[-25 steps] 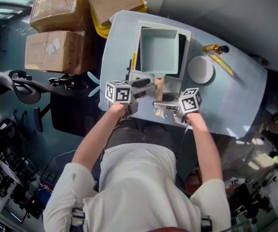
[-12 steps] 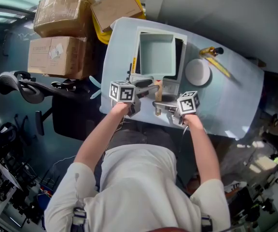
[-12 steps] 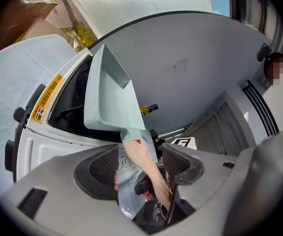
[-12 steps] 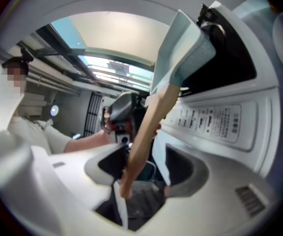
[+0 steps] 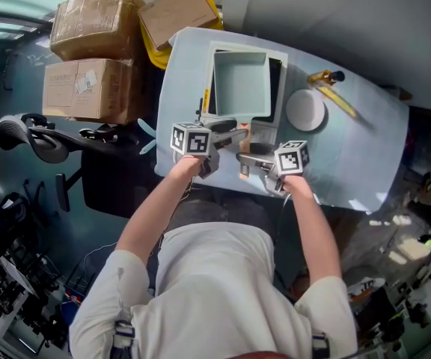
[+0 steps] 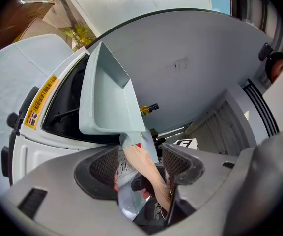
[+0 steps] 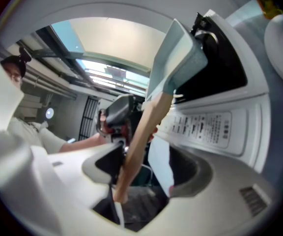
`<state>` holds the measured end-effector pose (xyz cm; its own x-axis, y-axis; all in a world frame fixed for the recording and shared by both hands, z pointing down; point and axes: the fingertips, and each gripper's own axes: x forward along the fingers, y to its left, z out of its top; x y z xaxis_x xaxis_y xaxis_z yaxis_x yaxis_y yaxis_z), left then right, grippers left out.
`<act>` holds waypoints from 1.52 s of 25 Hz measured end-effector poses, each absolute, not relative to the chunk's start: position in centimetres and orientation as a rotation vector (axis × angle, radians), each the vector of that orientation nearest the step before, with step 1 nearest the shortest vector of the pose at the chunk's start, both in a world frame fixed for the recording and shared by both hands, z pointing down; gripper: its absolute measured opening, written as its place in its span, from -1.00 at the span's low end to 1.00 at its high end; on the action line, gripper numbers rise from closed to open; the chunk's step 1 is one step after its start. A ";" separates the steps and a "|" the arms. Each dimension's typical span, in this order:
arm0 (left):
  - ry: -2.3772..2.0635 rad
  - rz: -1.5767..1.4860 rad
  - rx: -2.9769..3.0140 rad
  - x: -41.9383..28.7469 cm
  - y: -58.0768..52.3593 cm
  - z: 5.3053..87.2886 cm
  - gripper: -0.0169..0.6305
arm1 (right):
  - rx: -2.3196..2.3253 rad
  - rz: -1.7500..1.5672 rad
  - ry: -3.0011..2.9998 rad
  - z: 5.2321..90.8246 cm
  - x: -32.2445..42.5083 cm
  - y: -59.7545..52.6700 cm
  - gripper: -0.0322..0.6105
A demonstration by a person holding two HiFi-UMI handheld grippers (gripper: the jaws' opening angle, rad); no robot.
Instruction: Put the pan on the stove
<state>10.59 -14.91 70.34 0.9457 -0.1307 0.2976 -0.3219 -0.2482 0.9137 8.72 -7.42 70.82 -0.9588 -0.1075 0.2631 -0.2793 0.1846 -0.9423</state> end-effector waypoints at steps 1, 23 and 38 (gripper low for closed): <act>-0.335 0.188 1.825 10.5 -14.8 70.4 -0.03 | 0.388 1.884 -2.308 70.8 8.9 -7.4 -0.02; -0.478 0.242 1.871 6.1 -14.2 69.6 -0.04 | 0.736 1.770 -2.350 69.8 13.8 -9.7 -0.02; -0.699 0.272 2.054 3.1 -13.2 65.6 -0.55 | 1.014 1.369 -2.305 67.0 16.0 -9.8 -0.60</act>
